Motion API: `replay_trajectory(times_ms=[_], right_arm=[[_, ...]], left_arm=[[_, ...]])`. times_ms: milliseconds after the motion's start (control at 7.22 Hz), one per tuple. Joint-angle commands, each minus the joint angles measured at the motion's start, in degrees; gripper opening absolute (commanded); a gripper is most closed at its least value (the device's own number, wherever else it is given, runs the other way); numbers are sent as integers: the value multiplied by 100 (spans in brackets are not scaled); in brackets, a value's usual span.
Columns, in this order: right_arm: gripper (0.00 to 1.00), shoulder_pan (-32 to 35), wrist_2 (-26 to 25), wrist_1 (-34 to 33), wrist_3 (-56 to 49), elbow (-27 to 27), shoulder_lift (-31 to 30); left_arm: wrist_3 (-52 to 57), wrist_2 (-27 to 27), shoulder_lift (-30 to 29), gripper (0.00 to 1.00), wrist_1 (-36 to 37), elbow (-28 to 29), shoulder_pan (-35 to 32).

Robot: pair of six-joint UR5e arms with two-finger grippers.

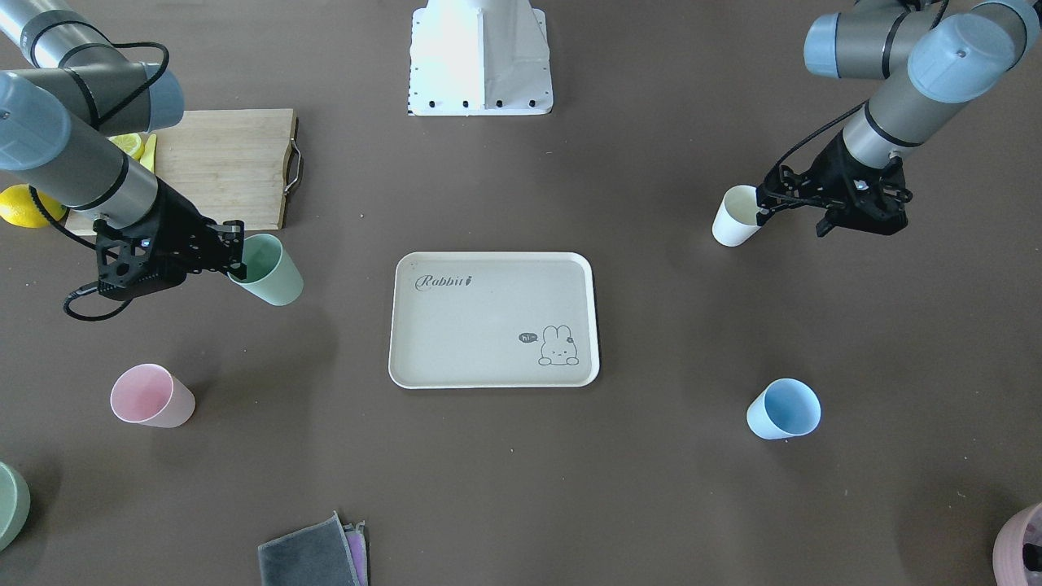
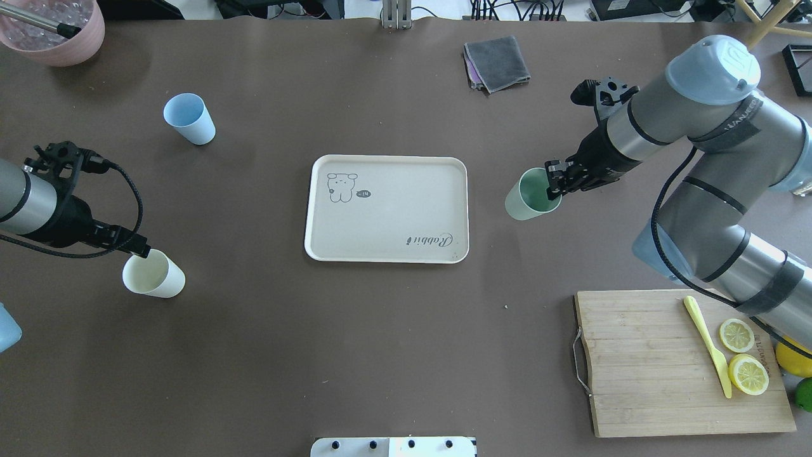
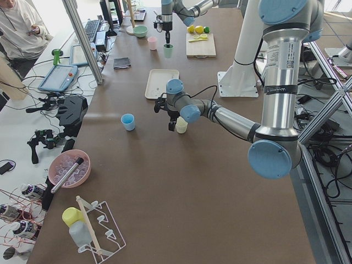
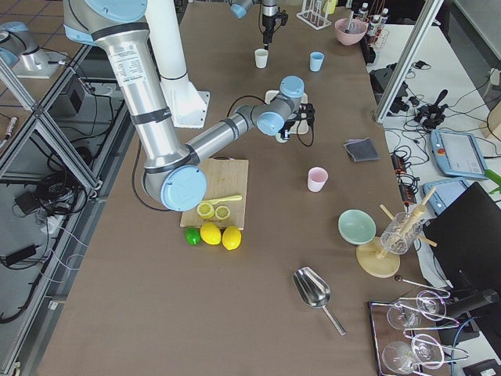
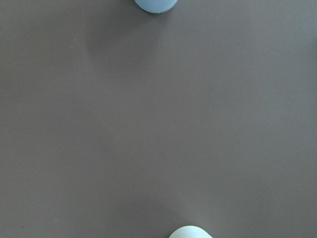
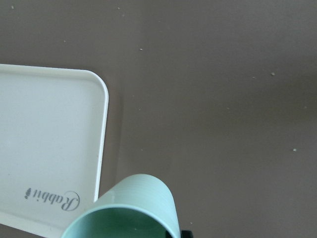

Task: Place all cups on tray

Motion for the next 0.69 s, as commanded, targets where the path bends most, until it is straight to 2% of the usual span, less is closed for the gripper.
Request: replay_trajectory(times_ms=[0,138,277,554], right_arm=[[0,-245,-209,-10,503,-149,436],[0,-316,-262,-10,576,-184,508],[0,-447,-471,-19,637,-211,587],[0,-737,-710,-10,944,-377,797]], left_arm=[[-128,121,89,88,-141,16,297],[-136,121,98,49,-141,25,341],[-128,121,115,0,-141,51,350],[-163,113,-260,0,-89,95,351]])
